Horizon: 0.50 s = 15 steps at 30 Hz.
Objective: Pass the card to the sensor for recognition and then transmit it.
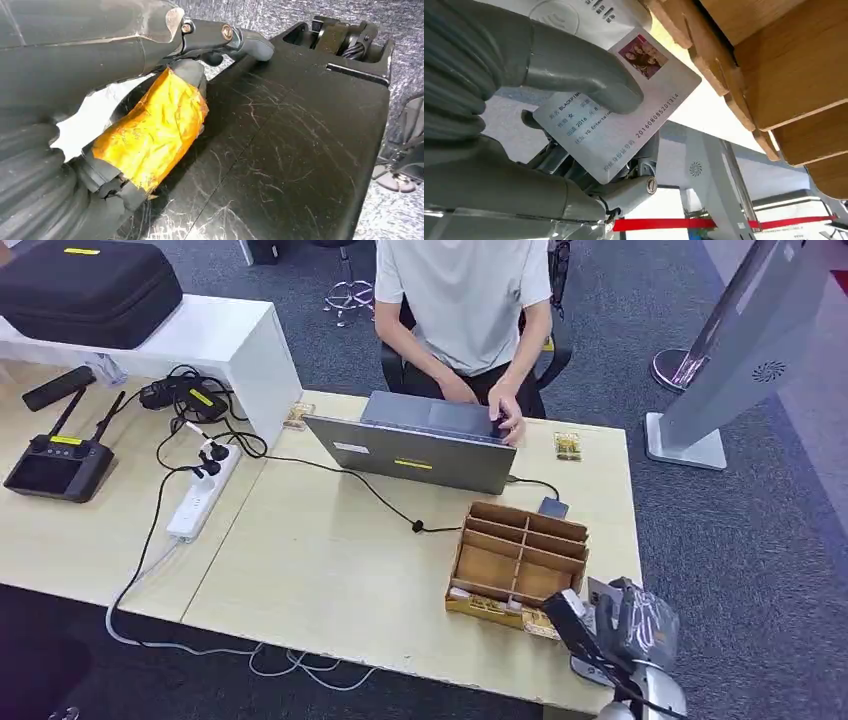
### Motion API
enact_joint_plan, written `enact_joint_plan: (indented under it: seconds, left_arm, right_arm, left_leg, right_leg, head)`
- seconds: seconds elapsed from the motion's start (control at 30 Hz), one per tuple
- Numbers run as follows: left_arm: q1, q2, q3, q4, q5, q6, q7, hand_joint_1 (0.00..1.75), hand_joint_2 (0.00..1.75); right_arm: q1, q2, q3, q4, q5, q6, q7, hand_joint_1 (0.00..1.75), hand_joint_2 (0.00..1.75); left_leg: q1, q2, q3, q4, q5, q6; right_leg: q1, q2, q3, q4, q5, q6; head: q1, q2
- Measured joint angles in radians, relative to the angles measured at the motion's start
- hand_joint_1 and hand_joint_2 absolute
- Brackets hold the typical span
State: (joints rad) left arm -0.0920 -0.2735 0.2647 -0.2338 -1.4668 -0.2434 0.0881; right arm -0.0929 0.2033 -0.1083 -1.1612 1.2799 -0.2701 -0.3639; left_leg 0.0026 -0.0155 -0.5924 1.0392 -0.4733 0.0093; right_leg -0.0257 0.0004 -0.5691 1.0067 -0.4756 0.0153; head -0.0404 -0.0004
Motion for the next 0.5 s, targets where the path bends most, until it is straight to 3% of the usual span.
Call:
enact_joint_plan:
  seconds: [0.23, 0.4, 0.5]
  left_arm:
    - [-0.009, 0.000, -0.052, 0.000, -0.045, -0.038, -0.007, 0.00, 1.75]
    - [-0.016, 0.001, -0.090, 0.000, -0.051, -0.070, -0.016, 0.00, 1.75]
    - [-0.018, 0.002, -0.115, 0.000, -0.052, -0.081, -0.026, 0.00, 1.75]
  right_arm:
    - [-0.080, 0.012, 0.037, -0.047, -0.003, -0.016, 0.007, 1.75, 1.75]
    - [-0.244, 0.016, 0.096, -0.113, -0.001, 0.020, 0.082, 1.75, 1.75]
    - [-0.381, 0.025, 0.111, -0.102, 0.029, 0.048, 0.190, 1.75, 1.75]
  left_leg:
    - [0.000, -0.001, -0.001, 0.000, 0.001, 0.000]
    - [-0.001, -0.006, -0.002, 0.000, 0.004, -0.001]
    - [-0.002, -0.012, -0.006, 0.000, 0.007, 0.000]
  right_leg:
    - [0.000, 0.000, 0.000, 0.001, 0.000, 0.000]
    - [-0.002, -0.001, -0.002, 0.001, 0.002, 0.001]
    - [-0.005, -0.004, -0.005, 0.003, 0.003, 0.002]
  head:
    - [0.000, 0.000]
    - [0.000, 0.000]
    - [0.000, 0.000]
